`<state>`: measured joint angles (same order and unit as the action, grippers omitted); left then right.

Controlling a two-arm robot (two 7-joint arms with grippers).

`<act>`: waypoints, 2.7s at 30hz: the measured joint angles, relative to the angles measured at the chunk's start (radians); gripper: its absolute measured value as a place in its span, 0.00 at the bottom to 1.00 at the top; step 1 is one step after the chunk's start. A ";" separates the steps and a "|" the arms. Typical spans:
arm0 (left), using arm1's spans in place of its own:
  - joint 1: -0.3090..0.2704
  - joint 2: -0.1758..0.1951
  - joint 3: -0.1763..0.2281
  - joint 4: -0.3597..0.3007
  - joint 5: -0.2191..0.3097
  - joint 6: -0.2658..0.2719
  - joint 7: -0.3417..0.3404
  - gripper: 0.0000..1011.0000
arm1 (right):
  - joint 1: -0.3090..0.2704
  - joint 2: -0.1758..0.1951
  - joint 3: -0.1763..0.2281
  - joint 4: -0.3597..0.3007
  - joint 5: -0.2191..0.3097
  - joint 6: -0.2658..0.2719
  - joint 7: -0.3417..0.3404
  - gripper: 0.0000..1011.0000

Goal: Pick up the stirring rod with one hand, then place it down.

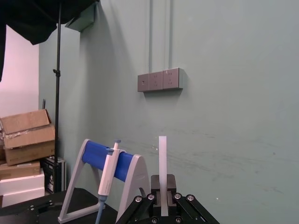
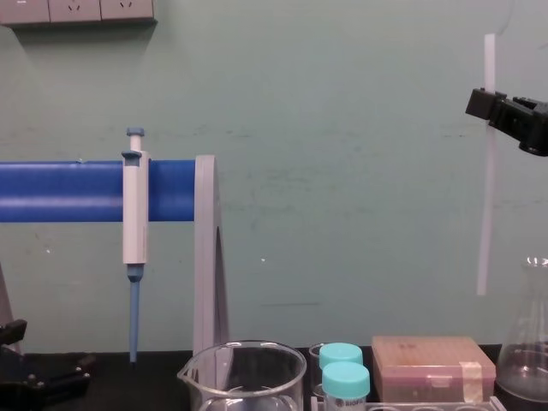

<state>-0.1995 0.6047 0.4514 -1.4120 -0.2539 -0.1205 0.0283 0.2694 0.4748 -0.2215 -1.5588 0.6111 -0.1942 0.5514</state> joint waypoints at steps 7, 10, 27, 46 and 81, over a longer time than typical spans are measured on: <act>0.000 0.000 0.000 0.000 0.000 0.000 0.000 0.99 | -0.001 -0.001 0.000 0.001 0.000 -0.003 -0.001 0.07; 0.000 0.000 0.000 0.000 0.000 0.000 0.000 0.99 | -0.001 -0.002 0.000 0.002 0.000 -0.003 -0.001 0.07; 0.000 0.000 0.000 0.000 0.000 0.000 0.000 0.99 | 0.002 -0.002 -0.003 0.009 0.007 -0.005 0.006 0.07; 0.000 0.000 0.000 0.000 0.000 0.000 0.000 0.99 | -0.004 0.001 -0.004 0.005 0.009 -0.005 0.007 0.07; 0.000 0.000 0.000 0.000 0.000 0.000 0.000 0.99 | -0.019 0.020 -0.018 -0.011 0.034 0.003 0.044 0.07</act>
<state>-0.1995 0.6047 0.4514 -1.4120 -0.2539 -0.1205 0.0283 0.2505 0.4951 -0.2391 -1.5698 0.6448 -0.1907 0.5950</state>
